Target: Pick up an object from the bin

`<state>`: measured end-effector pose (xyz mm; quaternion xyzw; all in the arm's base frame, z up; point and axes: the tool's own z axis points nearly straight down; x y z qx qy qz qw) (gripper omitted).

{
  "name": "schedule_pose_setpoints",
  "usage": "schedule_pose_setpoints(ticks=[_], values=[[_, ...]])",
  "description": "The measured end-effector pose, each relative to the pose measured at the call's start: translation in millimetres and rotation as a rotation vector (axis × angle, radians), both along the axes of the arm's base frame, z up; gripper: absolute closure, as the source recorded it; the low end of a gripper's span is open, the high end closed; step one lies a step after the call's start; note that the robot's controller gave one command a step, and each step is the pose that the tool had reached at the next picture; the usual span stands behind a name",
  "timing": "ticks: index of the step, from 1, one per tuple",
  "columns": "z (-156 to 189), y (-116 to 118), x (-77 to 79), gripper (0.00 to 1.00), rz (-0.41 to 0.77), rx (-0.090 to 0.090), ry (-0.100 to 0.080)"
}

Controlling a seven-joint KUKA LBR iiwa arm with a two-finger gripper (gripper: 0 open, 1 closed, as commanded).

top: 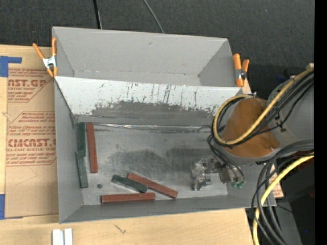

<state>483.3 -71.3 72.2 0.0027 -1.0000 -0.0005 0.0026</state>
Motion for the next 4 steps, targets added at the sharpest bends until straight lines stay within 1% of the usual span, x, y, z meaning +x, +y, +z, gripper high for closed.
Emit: schedule_pose_setpoints(ticks=[1,2,3,4], values=[[0,0,0.1,1.0,0.0,0.0,-0.001],[60,0,7.8,1.0,0.017,0.0,0.0],[167,8,7.1,0.0,-0.023,-0.001,-0.009],[166,8,6.6,0.0,-0.024,-0.001,-0.007]])
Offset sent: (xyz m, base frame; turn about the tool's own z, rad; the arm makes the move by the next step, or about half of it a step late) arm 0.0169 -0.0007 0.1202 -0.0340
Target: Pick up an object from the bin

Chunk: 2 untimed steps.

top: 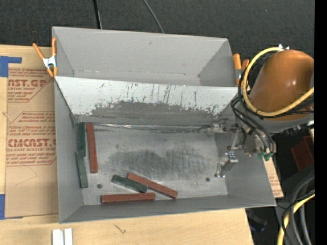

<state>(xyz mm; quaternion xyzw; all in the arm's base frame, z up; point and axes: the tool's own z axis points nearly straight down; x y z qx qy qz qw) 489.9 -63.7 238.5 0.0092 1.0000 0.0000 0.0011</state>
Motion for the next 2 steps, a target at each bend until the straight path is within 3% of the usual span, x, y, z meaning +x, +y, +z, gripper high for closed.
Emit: schedule_pose_setpoints(ticks=[1,2], values=[[-58,62,-2.0,0.0,-0.064,0.001,-0.004],[-87,95,2.7,0.0,-0.067,0.003,0.005]])
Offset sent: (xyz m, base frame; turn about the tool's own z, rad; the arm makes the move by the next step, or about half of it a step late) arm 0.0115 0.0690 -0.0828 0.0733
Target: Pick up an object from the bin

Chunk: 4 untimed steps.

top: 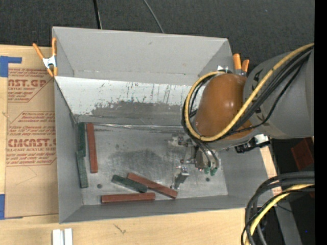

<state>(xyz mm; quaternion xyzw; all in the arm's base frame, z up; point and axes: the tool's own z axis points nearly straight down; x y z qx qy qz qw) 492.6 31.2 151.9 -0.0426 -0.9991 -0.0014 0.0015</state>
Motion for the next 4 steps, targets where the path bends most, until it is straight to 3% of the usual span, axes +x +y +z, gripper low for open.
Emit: schedule_pose_setpoints(ticks=[1,2,3,4], values=[[-5,-6,3.4,0.0,0.005,-0.003,-0.013],[-38,-32,18.2,0.0,0.335,-0.002,-0.002],[-75,12,-7.2,1.0,0.035,-0.004,0.01],[-75,13,1.2,0.0,0.031,-0.002,-0.03]])
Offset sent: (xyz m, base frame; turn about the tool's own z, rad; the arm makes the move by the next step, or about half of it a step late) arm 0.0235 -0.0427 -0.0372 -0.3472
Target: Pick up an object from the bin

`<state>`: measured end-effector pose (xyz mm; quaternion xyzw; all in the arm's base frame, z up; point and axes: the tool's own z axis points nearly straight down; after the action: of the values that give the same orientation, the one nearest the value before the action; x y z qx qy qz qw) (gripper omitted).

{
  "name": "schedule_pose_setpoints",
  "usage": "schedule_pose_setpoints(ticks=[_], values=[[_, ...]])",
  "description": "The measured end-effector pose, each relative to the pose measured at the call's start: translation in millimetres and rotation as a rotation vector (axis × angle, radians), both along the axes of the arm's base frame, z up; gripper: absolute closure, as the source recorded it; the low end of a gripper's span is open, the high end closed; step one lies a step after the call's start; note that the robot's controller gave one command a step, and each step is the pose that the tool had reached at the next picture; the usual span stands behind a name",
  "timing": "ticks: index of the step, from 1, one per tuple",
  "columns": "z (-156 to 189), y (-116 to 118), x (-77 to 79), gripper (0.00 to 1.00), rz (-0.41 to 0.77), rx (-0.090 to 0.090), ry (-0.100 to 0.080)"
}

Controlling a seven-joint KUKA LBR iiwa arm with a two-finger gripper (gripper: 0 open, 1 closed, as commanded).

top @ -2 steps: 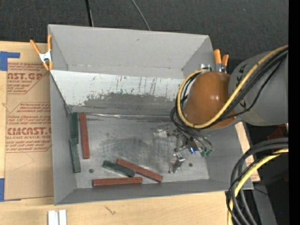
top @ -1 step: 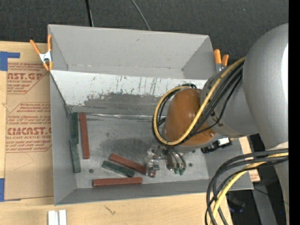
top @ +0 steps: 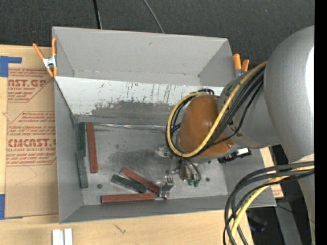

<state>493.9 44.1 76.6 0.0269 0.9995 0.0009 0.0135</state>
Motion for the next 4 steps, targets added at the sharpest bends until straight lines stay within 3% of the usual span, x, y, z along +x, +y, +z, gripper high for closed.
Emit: schedule_pose_setpoints(ticks=[1,2,3,4], values=[[0,0,-9.0,1.0,0.004,-0.002,0.043],[0,0,-8.9,1.0,0.004,-0.002,0.043],[57,4,-12.2,1.0,0.032,-0.002,0.033],[70,14,-12.3,0.0,0.113,-0.003,0.027]])
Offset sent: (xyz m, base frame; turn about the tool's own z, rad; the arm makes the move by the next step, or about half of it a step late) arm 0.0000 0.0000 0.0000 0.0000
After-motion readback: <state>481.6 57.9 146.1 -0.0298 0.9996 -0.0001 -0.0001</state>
